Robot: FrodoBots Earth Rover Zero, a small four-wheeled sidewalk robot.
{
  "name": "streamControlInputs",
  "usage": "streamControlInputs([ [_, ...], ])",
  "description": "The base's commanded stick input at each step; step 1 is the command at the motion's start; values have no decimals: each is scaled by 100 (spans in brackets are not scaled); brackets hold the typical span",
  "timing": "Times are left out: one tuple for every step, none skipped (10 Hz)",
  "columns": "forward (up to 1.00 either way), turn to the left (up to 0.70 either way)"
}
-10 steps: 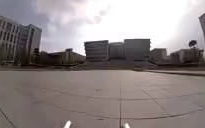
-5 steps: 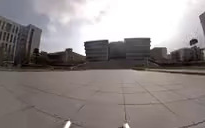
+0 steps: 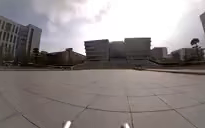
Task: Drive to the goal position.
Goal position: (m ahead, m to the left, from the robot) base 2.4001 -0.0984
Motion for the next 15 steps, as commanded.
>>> streamControlInputs([
  [65, 0],
  [65, 0],
  [65, 0],
  [65, 0],
  [65, 0],
  [65, 0],
  [65, 0],
  [65, 0],
  [65, 0],
  [65, 0],
  [65, 0],
  [66, 0],
  [66, 0],
  [66, 0],
  [66, 0],
])
